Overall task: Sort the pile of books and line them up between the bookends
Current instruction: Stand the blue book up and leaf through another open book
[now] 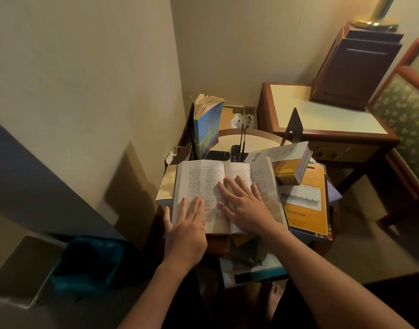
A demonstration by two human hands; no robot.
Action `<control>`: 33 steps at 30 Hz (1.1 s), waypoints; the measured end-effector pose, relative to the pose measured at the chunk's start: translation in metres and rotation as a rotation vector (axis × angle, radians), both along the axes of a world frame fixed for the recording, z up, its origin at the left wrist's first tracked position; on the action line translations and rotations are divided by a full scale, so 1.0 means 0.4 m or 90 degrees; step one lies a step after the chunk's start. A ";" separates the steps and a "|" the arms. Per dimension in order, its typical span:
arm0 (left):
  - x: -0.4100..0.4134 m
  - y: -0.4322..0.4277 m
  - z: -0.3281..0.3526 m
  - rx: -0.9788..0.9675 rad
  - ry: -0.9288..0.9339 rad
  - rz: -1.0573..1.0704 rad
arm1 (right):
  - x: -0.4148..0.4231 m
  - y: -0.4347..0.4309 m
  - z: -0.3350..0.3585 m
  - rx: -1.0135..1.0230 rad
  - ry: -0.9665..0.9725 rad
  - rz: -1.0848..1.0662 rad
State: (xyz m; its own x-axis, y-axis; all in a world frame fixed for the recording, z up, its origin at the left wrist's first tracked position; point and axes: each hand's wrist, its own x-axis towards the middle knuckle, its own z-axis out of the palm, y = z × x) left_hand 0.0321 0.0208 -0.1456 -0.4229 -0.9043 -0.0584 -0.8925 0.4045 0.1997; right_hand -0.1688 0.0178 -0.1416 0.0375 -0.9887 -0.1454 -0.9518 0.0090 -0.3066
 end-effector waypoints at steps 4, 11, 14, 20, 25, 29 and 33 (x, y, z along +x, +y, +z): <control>-0.023 -0.046 0.025 0.014 -0.029 -0.005 | -0.001 0.001 -0.002 -0.004 0.000 0.000; -0.111 -0.217 0.075 0.047 -0.051 -0.014 | -0.002 -0.003 -0.002 -0.001 -0.002 -0.002; -0.105 -0.215 0.061 0.059 -0.029 -0.005 | -0.001 -0.002 0.002 0.000 -0.003 0.000; -0.041 -0.064 0.007 0.006 -0.003 0.005 | 0.002 -0.001 -0.010 -0.002 -0.004 -0.005; 0.001 0.027 -0.017 0.013 0.010 0.020 | 0.005 0.002 -0.008 -0.011 0.001 -0.010; 0.005 0.005 -0.006 0.012 -0.006 0.022 | 0.003 -0.001 -0.012 -0.012 0.000 -0.010; -0.023 -0.081 0.020 0.017 -0.027 0.024 | 0.000 -0.001 -0.012 -0.007 0.001 -0.008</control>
